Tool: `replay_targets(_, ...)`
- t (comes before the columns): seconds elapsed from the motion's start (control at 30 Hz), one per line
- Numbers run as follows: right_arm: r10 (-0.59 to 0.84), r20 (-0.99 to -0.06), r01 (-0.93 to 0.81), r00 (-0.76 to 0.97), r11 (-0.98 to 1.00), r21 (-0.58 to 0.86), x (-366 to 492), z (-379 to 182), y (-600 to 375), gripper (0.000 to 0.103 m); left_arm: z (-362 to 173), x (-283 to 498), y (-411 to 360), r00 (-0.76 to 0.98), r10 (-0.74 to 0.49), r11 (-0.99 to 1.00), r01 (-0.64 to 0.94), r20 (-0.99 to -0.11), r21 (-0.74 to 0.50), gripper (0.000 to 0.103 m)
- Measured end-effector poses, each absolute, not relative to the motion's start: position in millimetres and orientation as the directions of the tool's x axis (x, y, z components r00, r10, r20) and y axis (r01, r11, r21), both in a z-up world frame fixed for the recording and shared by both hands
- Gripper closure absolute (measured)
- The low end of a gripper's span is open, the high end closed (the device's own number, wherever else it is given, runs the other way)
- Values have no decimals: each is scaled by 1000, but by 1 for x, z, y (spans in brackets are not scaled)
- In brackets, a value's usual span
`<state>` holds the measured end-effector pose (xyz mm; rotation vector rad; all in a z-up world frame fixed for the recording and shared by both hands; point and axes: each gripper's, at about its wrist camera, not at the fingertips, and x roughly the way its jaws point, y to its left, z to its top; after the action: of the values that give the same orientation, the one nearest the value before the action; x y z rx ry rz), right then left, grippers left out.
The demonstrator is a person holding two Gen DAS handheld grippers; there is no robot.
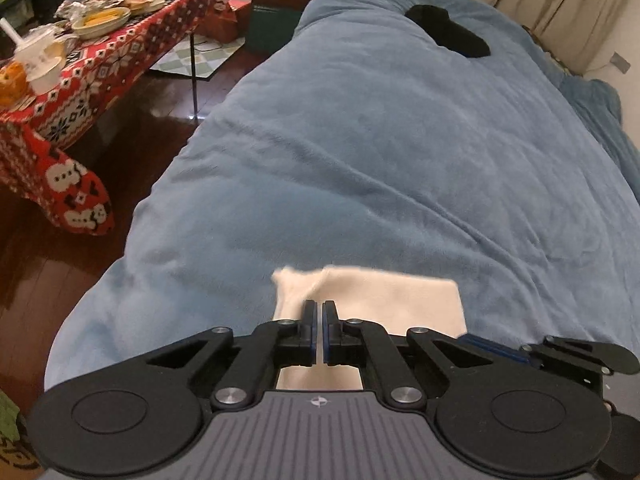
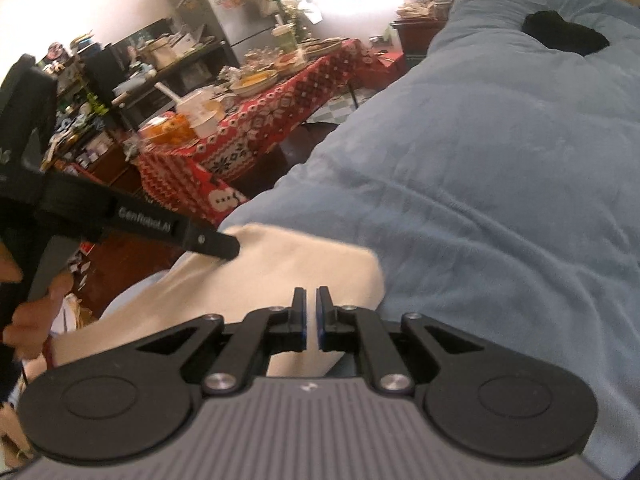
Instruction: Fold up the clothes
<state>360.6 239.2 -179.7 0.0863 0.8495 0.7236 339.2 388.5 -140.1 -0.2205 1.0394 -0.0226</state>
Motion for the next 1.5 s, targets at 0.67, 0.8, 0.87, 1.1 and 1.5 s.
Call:
replay_targets(0.67,710,-574,-600,408,683,417,199,-128,156,95,-83,178,330,634,-146,977,-25,-760,-210,95)
replay_targets(0.8,681,-568,-593,463,714,373,181,-103,117,76,-65,159,297,669,-178,975,23,-722,-219,80)
replay_targets(0.87,649,-571,-580,502,743,334,174,-93,93,64,-59,150,276,686,-186,977,53,-704,-207,70)
replay_targets(1.1,504,-595,-447,626,857,255,145,-80,-19,26,-50,129,190,689,-267,963,162,-674,-217,46)
replay_targets(1.5,279,-639,-231,717,960,160,93,-80,-172,1,-72,123,56,620,-313,950,199,-719,-242,37)
